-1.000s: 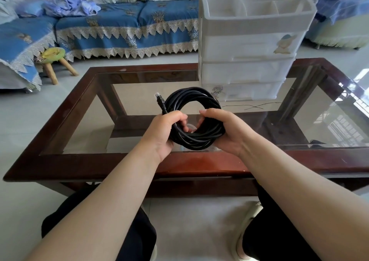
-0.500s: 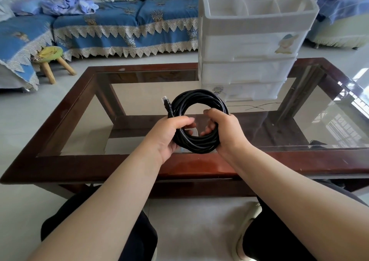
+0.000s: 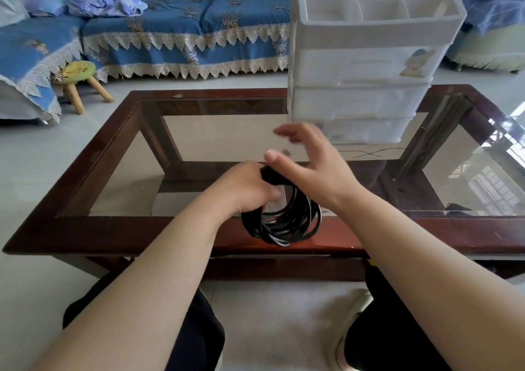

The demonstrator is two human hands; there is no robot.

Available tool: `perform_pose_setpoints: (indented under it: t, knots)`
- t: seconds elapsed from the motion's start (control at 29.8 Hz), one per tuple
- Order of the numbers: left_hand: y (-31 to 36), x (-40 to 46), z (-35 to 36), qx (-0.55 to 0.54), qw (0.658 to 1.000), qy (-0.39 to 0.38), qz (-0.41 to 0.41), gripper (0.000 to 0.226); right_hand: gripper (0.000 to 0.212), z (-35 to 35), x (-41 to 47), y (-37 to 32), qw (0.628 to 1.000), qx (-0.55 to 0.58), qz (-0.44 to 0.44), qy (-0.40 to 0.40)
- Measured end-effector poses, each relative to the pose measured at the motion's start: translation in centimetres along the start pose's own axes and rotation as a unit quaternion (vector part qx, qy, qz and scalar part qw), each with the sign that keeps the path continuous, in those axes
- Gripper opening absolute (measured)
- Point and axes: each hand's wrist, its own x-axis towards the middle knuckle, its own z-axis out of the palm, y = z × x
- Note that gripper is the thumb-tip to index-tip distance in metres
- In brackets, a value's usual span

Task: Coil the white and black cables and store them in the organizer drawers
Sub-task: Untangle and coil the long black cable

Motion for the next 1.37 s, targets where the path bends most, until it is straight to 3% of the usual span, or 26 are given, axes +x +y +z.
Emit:
perform_pose_setpoints:
  t: [0.07,0.13,0.3,0.5,0.7,0.8,0.91,0.97,1.04,1.07,1.17,1.27,1.37]
  knots:
    - [0.7,-0.3,0.7,0.074,0.997,-0.018,0.028,0.021,0.044,0.3,0.6,-0.1,0.991,-0.059,0.058,-0.105]
    - [0.6,0.0,0.9,0.097,0.995,0.001,0.031,0.021,0.042,0.8,1.1,0.4,0.983,-0.045,0.104,-0.144]
    - [0.7,1.3,0.7,0.032,0.999,0.029,0.006,0.007,0.029,1.8,1.9,1.5,0.994,-0.015,0.108,-0.001]
    - [0.7,2.3,1.5,0.049,0.991,0.11,0.054,0.022,0.025,1.3,3.0,2.7,0.981,0.076,0.177,0.024]
    - [0.3,3.0,1.5,0.043,0.996,0.055,0.046,0.021,0.033,0.8,3.8,3.4,0.982,0.066,0.173,0.032]
    - [0.4,3.8,1.7,0.021,0.997,0.069,0.034,0.014,0.029,0.8,4.2,3.8,0.982,0.074,0.173,0.029]
    - [0.3,4.5,1.5,0.013,0.995,0.09,0.027,0.017,0.03,-0.1,4.5,4.0,0.968,0.164,0.173,-0.075]
    - [0.0,5.0,1.5,0.021,0.996,0.086,0.019,0.017,0.046,-1.2,4.9,4.4,0.944,0.222,0.191,-0.152]
    - [-0.2,5.6,1.5,0.016,0.996,0.09,0.009,0.016,0.055,-2.2,6.0,6.4,0.958,0.145,0.224,-0.102]
    - [-0.3,5.8,1.5,0.009,0.996,0.094,0.005,0.016,0.054,-2.7,6.6,7.9,0.969,0.045,0.238,-0.045]
    - [-0.3,6.4,1.3,-0.016,0.996,0.087,-0.002,0.019,0.024,-5.2,7.2,12.9,0.928,-0.203,0.301,0.08]
    - [-0.5,6.8,1.4,-0.028,0.997,0.07,-0.008,0.008,0.039,-6.5,5.8,16.3,0.885,-0.305,0.341,0.085]
    - [-0.3,7.2,2.0,-0.055,0.997,0.051,-0.011,0.005,0.048,-6.4,4.9,18.1,0.875,-0.336,0.334,0.098]
